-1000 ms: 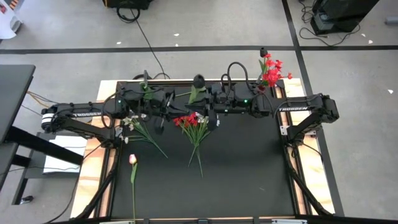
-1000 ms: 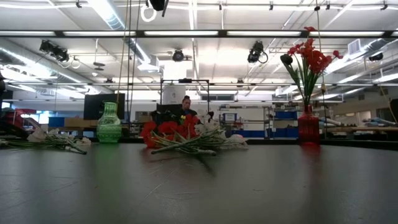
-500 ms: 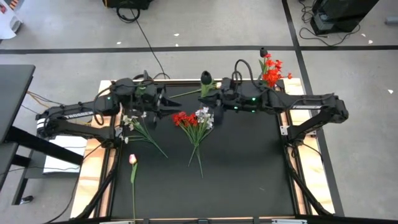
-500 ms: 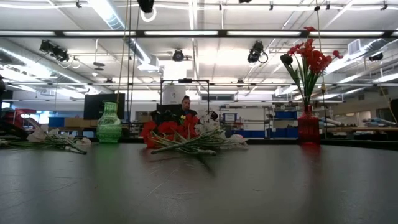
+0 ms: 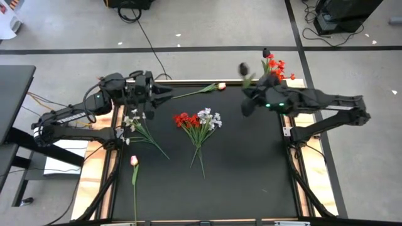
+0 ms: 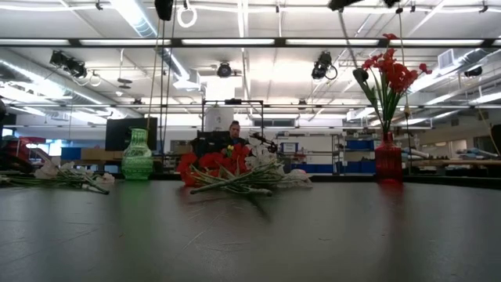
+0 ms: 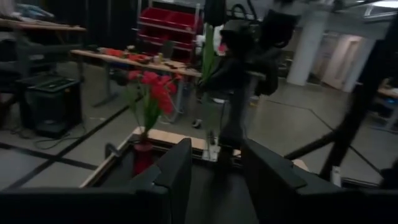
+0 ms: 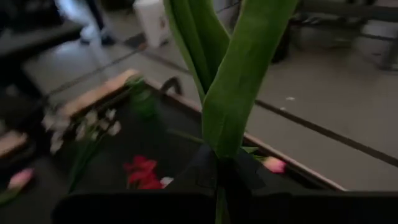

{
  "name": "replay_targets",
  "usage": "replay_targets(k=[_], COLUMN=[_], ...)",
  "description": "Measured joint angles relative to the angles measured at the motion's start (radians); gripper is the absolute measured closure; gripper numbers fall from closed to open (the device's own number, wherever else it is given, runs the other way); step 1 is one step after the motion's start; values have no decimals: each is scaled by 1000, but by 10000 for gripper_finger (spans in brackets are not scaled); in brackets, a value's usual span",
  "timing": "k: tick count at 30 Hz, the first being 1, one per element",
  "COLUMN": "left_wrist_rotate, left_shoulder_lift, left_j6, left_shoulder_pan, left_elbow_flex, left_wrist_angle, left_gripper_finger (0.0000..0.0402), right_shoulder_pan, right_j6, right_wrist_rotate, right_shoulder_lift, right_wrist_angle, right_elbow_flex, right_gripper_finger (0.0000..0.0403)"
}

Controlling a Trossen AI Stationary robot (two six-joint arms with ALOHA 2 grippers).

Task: Sort flowers into vase by color
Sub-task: Put the black tulip into the red flower vase

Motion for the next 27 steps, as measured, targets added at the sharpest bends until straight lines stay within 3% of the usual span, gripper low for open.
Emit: replay_targets(k=[9,19,27], left_wrist_rotate=[-24,-16,-13], left_shoulder_lift=[1,1,1], left_j6=[0,-3,-2], left_shoulder_pan=[47,22,12], left_elbow_flex=[0,0,0], left_wrist_angle=[1,-75,-91], left_gripper_finger=[256,256,256], right_shoulder_pan=[-58,-204,-404], right_j6=[-12,-37,-103], right_wrist_rotate=[159,510,496], right_shoulder_lift=[-220,-352,-386], right_wrist_angle=[-6,-5,19], right_elbow_flex=[-76,-76,-76], right_gripper_finger=[387,387,387])
